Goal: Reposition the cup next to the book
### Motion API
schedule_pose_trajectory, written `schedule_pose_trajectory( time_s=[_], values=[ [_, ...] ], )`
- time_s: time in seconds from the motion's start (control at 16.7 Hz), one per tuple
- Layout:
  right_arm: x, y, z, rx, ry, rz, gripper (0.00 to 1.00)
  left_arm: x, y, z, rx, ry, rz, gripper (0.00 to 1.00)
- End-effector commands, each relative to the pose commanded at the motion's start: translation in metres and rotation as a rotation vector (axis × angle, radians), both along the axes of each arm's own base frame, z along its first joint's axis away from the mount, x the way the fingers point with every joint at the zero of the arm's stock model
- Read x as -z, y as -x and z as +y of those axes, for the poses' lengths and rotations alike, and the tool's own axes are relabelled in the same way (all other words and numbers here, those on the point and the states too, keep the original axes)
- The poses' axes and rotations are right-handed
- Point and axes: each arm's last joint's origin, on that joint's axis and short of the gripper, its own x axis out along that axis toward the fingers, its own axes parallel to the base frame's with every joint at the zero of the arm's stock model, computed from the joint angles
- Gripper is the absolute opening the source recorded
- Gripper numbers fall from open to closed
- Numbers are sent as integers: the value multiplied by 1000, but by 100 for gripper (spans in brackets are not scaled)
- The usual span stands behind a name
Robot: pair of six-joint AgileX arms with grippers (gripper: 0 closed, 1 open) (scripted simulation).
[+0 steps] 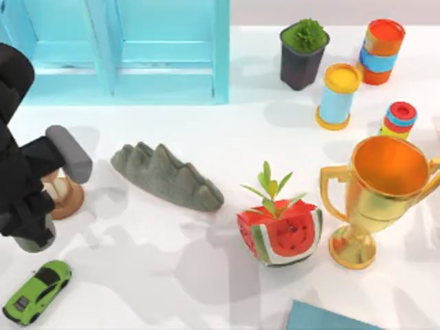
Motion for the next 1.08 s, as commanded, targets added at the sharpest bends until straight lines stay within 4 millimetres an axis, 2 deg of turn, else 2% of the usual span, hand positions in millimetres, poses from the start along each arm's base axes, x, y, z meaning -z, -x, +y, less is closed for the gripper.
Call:
schedule_pose_trajectory(
  time_s=[0.24, 0.42, 0.54, 0.78, 1.08],
  values=[
    [0, 0, 0, 0, 0, 0, 100, -10, 23, -91, -263, -66, 43, 0],
    [0, 0, 0, 0, 0, 0, 100, -21, 56, -149, -450, -107, 37, 0],
    [0, 0, 0, 0, 0, 0, 100, -29, 82, -180, -564, -122, 20, 0],
    [0, 0, 0, 0, 0, 0, 100, -43, 134, -222, -760, -123, -21, 0],
    [0, 0, 0, 0, 0, 0, 100, -53, 180, -243, -904, -102, -65, 0]
  ],
)
